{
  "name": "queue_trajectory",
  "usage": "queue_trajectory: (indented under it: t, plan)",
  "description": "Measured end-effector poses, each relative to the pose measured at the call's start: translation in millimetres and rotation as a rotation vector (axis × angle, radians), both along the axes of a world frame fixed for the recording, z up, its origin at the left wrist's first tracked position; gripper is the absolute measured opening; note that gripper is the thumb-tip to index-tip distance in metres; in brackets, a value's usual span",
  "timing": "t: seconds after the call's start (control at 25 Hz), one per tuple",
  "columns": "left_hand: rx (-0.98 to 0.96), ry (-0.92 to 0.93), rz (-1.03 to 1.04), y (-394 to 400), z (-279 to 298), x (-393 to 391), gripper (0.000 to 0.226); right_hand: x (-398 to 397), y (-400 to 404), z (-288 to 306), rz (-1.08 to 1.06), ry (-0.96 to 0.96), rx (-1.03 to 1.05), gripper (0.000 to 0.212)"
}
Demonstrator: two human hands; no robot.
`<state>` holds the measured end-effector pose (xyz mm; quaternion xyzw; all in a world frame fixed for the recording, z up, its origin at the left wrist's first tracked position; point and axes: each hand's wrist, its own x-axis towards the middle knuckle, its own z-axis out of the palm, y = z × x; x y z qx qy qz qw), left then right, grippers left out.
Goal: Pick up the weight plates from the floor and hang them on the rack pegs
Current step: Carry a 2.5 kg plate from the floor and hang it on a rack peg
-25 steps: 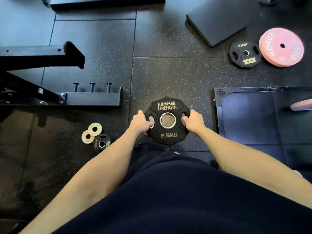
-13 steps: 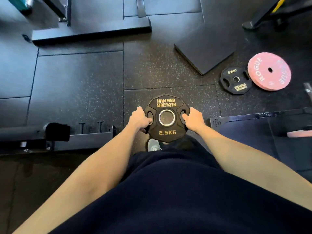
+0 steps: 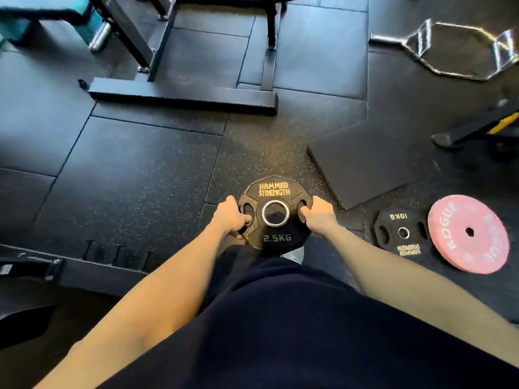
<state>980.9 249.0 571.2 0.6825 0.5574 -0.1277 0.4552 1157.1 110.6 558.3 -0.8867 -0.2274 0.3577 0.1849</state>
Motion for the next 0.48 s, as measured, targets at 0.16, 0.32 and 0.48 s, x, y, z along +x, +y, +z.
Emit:
queue_trajectory:
  t: [0.16,0.32,0.48]
  plan:
    - [0.017,-0.013,0.092,39,7,42,0.04,61,64,12,0.159,-0.046,-0.024,0.034]
    - [0.012,-0.021,0.236,97,-3,62,0.045,95,146,7,0.322,-0.084,-0.018,0.033]
    - [0.018,-0.016,0.325,175,-26,68,0.047,111,247,-4,0.454,-0.104,-0.038,0.032]
